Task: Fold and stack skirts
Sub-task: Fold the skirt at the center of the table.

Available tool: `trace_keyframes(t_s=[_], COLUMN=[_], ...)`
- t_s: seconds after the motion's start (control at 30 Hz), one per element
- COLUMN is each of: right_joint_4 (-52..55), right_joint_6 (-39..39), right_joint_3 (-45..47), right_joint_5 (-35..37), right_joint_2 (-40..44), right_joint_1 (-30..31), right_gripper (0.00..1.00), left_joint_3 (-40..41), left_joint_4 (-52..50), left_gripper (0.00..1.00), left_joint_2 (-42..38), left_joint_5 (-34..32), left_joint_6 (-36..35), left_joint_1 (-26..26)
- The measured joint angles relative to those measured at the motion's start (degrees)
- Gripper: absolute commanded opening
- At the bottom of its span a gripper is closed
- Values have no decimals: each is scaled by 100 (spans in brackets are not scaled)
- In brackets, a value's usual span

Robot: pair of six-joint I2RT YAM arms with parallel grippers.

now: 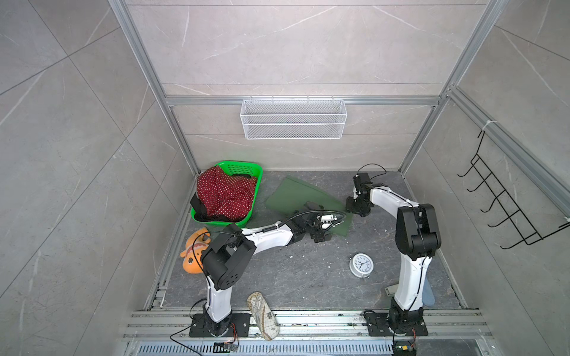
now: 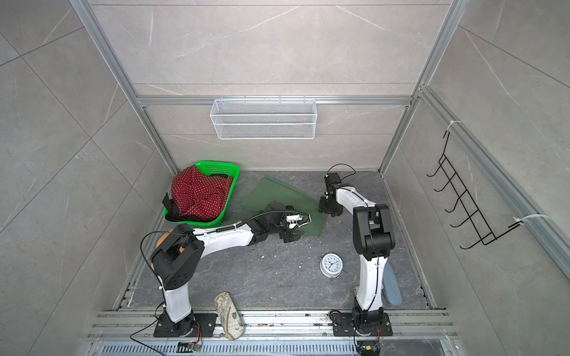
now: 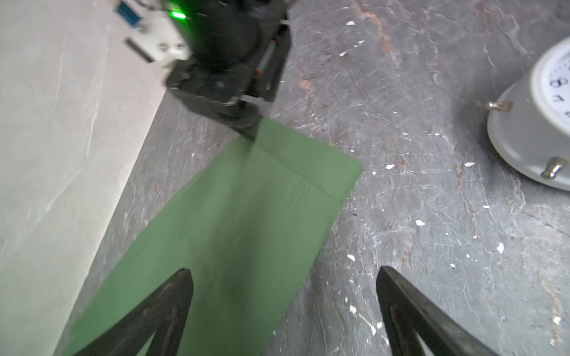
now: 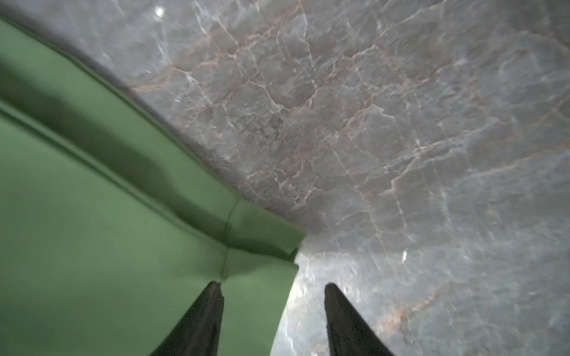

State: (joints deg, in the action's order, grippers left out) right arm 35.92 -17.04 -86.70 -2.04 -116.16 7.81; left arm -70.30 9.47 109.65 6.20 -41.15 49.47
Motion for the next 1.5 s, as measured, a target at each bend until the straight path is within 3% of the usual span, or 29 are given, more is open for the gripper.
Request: trace_keyframes(t_s=[0.43,0.67,0.93,1.0,1.03,1.3,1.5], right_joint_4=[-1123,-1180,-1182,-1180,-1182,-1182,-1204], right_joint_6=[-1071,-1204,-1241,-1241,-1241,-1300,-1464], right_joint_3=[2037,2225,2487,2562,2594,2820,2979], right_joint_5=[-898,-1303,-1578,-1604,-1609,-1617,-1467], right_joint_2=[2605,2940,3067,3067,3067,3067,3067], right_joint_1=[-409,-415,-415,-415,-415,-415,-470], right_gripper=[61,62,62,62,62,64,83], left_joint_3=[-461,-883,-992,-1045,-1073,-1609,-1790], left_joint_4=[474,562,669,638,623,109,-52], left_gripper=[89,75,45,31,29,22,21], left_joint_2=[1217,1547,1762,1803,1825,2026,2024], left_joint_5=[-2,-28,-157,-184,-188,-203,-107], left_joint_6=[-1274,-1567,-1766,-1764,-1746,-1578,-1189], left_joint_1=[372,442,466,466,466,466,442])
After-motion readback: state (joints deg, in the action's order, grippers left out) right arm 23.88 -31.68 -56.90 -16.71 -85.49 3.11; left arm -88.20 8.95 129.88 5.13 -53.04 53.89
